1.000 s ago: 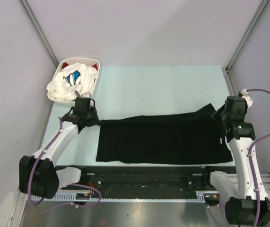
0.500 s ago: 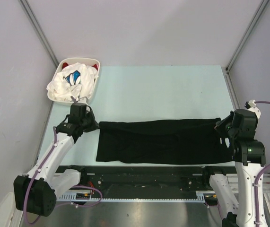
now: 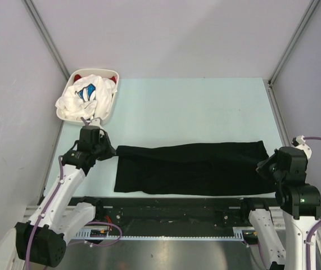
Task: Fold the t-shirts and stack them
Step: Fold the tshirt
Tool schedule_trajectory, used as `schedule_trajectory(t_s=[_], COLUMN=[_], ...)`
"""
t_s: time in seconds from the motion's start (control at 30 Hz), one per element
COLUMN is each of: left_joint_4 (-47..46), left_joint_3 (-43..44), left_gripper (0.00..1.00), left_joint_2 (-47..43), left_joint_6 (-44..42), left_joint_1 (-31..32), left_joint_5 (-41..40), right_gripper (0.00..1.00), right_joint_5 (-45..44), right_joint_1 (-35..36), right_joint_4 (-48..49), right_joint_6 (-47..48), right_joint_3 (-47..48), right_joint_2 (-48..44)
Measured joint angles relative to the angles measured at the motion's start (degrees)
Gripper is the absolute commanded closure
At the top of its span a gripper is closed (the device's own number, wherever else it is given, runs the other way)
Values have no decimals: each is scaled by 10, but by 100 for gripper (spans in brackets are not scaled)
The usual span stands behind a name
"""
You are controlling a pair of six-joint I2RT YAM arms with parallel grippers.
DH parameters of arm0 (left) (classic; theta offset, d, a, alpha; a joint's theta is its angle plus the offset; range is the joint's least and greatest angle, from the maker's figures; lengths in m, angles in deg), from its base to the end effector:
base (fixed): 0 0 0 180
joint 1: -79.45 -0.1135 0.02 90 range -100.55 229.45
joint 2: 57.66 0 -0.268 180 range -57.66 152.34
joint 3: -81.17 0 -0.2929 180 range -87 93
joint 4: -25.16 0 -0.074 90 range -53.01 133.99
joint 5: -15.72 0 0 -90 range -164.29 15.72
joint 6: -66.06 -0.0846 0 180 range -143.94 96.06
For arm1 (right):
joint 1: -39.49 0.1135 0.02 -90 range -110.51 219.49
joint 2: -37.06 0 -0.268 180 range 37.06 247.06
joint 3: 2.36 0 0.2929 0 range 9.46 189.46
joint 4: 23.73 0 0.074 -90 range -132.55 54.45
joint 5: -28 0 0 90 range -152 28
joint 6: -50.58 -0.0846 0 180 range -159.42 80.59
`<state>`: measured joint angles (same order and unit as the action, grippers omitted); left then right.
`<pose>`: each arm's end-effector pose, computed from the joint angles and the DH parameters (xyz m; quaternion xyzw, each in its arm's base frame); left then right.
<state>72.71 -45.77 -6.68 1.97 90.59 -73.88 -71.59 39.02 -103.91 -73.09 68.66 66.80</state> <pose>0.2503 -0.0499 0.2193 -0.1176 0.9179 -0.1234 0.3582 0.1298 -0.0152 0.3408 0.2984 0.8489 0.0505 0.4334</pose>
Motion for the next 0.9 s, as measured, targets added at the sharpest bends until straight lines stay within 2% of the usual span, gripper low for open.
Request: schedule_trajectory(t_s=[0.03, 0.1, 0.13, 0.2, 0.23, 0.27, 0.33, 0.47, 0.6, 0.7, 0.9], left_joint_4=[2, 5, 8, 11, 13, 15, 17, 18, 9, -11, -63], left_joint_3=[0, 0, 0, 0, 0, 0, 0, 0, 0, 4, 43], left_gripper=[97, 66, 59, 35, 27, 12, 6, 4, 4, 4, 5], left_joint_2=[0, 0, 0, 0, 0, 0, 0, 0, 14, 48, 178], left_joint_6=[0, 0, -2, -3, -3, -3, -3, -3, 1, 12, 46], left_joint_1=[0, 0, 0, 0, 0, 0, 0, 0, 0, 0, 3], left_joint_5=[0, 0, 0, 2, 3, 3, 3, 2, 6, 16, 46], right_gripper=[100, 99, 91, 74, 67, 56, 48, 34, 33, 32, 31], right_joint_5=[-2, -5, -5, -5, -5, -7, -11, -23, -33, -35, -8], right_joint_1=[0, 0, 0, 0, 0, 0, 0, 0, 0, 0, 0], right_joint_4=[-11, -33, -43, -60, -68, -75, -81, -82, -55, 3, 160], right_joint_6=[0, 0, 0, -1, -3, -2, -1, 6, 9, 8, -5], right_joint_3=[0, 1, 1, 3, 6, 11, 25, 56, 49, 15, -86], right_joint_2=[-4, -13, -18, -25, -27, -27, -27, -20, -1, 35, 206])
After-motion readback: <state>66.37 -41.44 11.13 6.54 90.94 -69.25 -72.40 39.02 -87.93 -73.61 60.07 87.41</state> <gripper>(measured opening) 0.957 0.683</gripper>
